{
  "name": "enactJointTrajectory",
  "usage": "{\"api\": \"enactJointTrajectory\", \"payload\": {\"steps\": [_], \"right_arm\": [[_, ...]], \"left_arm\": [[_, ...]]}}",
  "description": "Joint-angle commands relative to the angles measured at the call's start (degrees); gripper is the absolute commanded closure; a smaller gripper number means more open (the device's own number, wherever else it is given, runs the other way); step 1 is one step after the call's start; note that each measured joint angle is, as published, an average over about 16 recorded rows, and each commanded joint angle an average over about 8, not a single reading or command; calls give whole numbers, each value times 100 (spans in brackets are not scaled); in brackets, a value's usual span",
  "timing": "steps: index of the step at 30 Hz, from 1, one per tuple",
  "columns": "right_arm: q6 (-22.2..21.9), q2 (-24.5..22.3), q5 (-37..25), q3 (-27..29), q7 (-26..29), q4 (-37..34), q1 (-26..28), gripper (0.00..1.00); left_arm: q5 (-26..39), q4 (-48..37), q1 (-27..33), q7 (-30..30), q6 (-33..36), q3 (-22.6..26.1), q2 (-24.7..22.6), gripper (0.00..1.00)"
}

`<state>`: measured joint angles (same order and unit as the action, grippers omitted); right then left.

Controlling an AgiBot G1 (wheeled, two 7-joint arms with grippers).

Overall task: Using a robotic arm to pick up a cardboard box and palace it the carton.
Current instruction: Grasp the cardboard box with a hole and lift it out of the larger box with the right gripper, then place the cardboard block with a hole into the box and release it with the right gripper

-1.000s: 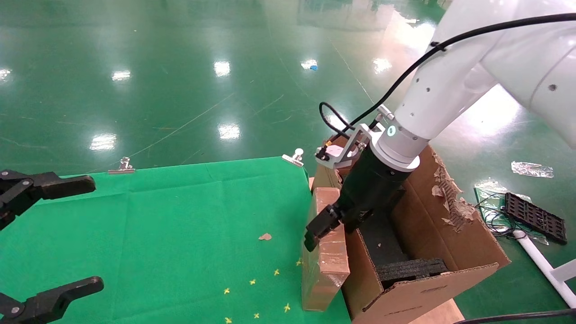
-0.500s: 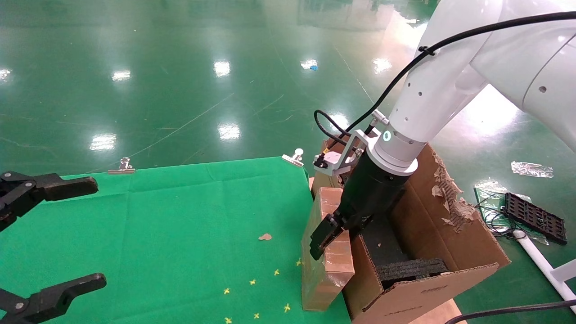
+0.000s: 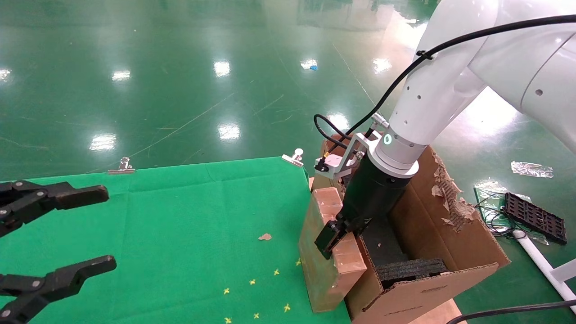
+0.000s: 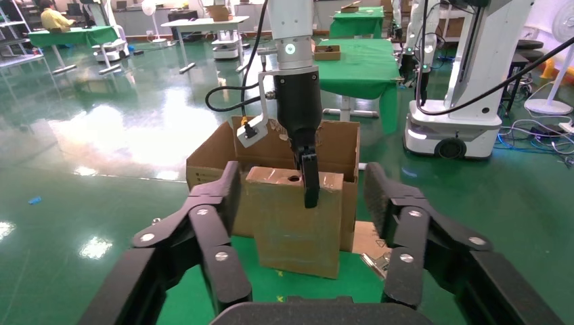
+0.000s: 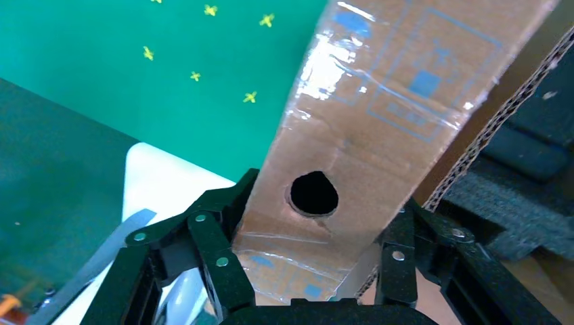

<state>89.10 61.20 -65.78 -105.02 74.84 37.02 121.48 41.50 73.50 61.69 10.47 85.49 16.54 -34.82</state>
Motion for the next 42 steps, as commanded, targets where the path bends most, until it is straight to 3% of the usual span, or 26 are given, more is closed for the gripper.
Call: {"api": "enactJointTrajectory", "payload": {"steps": [1, 8, 17, 25, 26, 32, 34, 42], "right_arm": [[-8, 8, 22, -11, -68, -8, 13, 100], [-269, -320, 49, 245, -755, 112, 663, 100], [-835, -1208, 158, 803, -1953, -16, 1709, 100], [-966, -1588, -320, 663, -2210, -715, 2014, 100], [-960, -1606, -371, 627, -2213, -817, 1988, 100], [-904, -1657, -577, 427, -2183, -1454, 1645, 100], [-883, -1655, -613, 372, -2155, -1663, 1484, 100], [-835, -1598, -678, 230, -2089, -2422, 817, 100]], "left_arm": [[-1, 0, 0, 0, 0, 1, 0, 100], [-2, 0, 1, -2, -1, 3, 1, 100], [-5, 0, 1, -3, -3, 7, 3, 100], [-7, 0, 2, -5, -4, 10, 4, 98], [-7, 0, 2, -5, -4, 10, 4, 93], [-8, 0, 3, -6, -5, 12, 5, 18], [-9, 0, 3, -6, -6, 13, 5, 0], [-11, 0, 3, -8, -7, 16, 6, 0]]}}
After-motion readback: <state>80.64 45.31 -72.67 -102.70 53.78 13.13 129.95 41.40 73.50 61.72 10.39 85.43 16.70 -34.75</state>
